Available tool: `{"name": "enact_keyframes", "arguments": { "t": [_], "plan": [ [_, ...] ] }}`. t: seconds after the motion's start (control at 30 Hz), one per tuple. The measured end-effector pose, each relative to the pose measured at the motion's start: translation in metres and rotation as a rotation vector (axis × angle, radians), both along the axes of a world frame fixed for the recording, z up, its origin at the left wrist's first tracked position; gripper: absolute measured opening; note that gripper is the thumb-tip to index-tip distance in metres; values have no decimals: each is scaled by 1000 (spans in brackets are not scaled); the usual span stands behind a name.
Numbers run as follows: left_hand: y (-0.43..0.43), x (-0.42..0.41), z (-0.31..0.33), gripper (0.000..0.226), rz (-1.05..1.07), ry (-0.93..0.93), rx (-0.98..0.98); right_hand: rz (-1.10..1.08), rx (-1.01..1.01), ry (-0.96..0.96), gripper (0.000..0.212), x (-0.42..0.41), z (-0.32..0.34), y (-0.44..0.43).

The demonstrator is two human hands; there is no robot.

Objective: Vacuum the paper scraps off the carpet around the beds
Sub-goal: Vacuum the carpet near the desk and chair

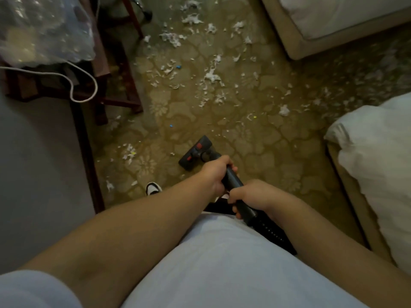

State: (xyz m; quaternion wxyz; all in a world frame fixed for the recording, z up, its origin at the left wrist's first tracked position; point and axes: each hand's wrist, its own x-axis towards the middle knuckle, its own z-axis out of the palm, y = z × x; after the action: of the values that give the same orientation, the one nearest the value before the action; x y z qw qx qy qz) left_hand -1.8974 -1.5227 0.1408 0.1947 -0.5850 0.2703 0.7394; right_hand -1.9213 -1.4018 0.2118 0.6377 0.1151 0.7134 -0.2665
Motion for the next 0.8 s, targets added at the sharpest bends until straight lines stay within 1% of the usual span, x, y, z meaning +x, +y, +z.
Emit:
{"name": "enact_keyframes", "arguments": {
  "t": [0.17, 0.27, 0.37, 0.47, 0.6, 0.8],
  "plan": [
    [50, -17, 2, 12, -62, 17, 76, -43, 15, -9, 16, -14, 15, 48],
    [56, -21, 5, 10, -53, 30, 91, -46, 13, -13, 13, -19, 18, 55],
    [44, -19, 6, 9, -5, 37, 85, -6, 7, -5, 17, -21, 15, 44],
    [16, -10, 6, 5, 81, 39, 68, 64, -6, -7, 23, -21, 11, 17],
    [-39, 10, 2, 11, 174, 49, 16, 140, -40, -14, 32, -14, 5, -42],
    [-142, 40, 4, 17, 289, 44, -28, 277, -22, -109, 46, -1, 6, -149]
  ]
}}
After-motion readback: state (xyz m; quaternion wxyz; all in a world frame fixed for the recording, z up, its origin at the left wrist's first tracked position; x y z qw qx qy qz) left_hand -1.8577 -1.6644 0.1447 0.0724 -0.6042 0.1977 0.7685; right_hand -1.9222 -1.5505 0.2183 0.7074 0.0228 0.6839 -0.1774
